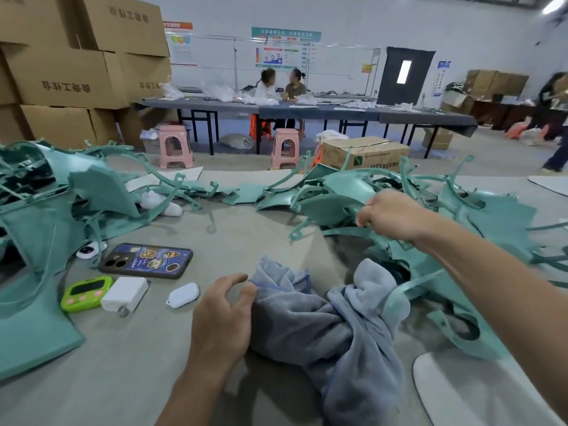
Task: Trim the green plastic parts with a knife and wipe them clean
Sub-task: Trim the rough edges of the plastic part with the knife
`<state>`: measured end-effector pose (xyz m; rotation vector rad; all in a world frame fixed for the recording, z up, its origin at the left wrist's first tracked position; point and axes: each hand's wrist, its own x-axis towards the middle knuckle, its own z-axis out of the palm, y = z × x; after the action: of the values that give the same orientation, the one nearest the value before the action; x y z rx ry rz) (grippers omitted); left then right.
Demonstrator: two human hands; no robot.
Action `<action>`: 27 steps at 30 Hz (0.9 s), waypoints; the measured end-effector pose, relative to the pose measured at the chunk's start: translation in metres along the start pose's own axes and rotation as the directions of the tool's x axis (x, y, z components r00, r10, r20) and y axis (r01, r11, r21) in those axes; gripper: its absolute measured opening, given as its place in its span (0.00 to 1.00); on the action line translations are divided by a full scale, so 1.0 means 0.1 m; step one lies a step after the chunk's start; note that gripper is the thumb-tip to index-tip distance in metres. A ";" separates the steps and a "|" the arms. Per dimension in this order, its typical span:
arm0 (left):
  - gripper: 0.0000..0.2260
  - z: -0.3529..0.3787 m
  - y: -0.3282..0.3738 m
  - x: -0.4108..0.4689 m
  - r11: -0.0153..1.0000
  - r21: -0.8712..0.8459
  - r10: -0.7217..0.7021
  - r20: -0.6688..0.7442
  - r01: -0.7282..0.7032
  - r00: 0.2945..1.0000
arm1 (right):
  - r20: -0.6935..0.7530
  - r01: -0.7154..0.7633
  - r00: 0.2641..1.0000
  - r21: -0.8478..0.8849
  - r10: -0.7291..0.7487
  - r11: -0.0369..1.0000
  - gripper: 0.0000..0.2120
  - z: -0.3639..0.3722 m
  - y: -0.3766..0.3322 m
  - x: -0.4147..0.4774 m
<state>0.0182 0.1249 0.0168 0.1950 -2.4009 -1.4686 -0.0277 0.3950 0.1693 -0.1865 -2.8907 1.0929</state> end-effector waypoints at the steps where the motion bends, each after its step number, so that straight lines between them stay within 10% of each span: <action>1: 0.11 0.00 0.00 0.00 1.000 -0.008 -0.006 -0.004 0.006 1.000 | -0.022 -0.013 1.000 0.000 0.013 1.000 0.08 0.04 0.01 -0.01; 3: 0.10 0.00 0.01 0.02 0.999 -0.031 -0.018 -0.011 0.017 1.000 | 0.022 -0.077 0.997 0.353 0.074 0.933 0.09 0.13 0.03 -0.02; 7: 0.08 0.02 0.00 0.03 0.999 -0.052 -0.005 -0.017 0.004 1.000 | 0.309 -0.323 0.945 0.853 0.102 0.409 0.10 0.37 0.05 -0.08; 9: 0.09 0.03 0.00 0.02 0.998 -0.051 0.023 -0.014 -0.024 1.000 | 0.241 -0.276 0.961 0.820 0.135 0.502 0.10 0.49 0.03 -0.13; 12: 0.07 0.02 -0.01 0.01 0.995 -0.090 0.040 -0.007 -0.040 0.999 | -0.060 -0.126 0.986 0.336 0.154 0.933 0.11 0.69 0.01 -0.32; 14: 0.05 0.01 -0.01 0.00 0.991 -0.122 0.062 -0.001 -0.061 0.998 | -0.110 -0.128 0.978 0.350 0.177 0.928 0.14 0.79 0.06 -0.41; 18: 0.05 -0.01 -0.01 0.01 0.992 -0.110 0.064 0.008 -0.063 0.998 | 0.154 -0.185 0.962 0.975 0.225 0.125 0.11 0.56 0.08 -0.49; 21: 0.06 -0.01 -0.01 -0.01 0.993 -0.092 0.072 0.022 -0.070 0.997 | 0.050 -0.035 0.977 0.996 0.209 -0.077 0.11 0.46 0.02 -0.53; 23: 0.06 -0.01 0.00 -0.03 0.992 -0.096 0.079 0.034 -0.076 0.996 | -0.037 0.039 0.981 0.999 0.189 -0.009 0.11 0.50 -0.04 -0.60; 27: 0.04 -0.04 0.09 -0.05 0.954 -0.298 0.049 0.054 -0.031 0.997 | -0.179 0.100 0.984 0.643 0.022 0.759 0.12 0.75 -0.14 -0.75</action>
<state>0.0249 0.1275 0.0257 0.0317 -2.1772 -1.8151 0.0391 0.3254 0.1227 -0.1746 -2.1723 1.8783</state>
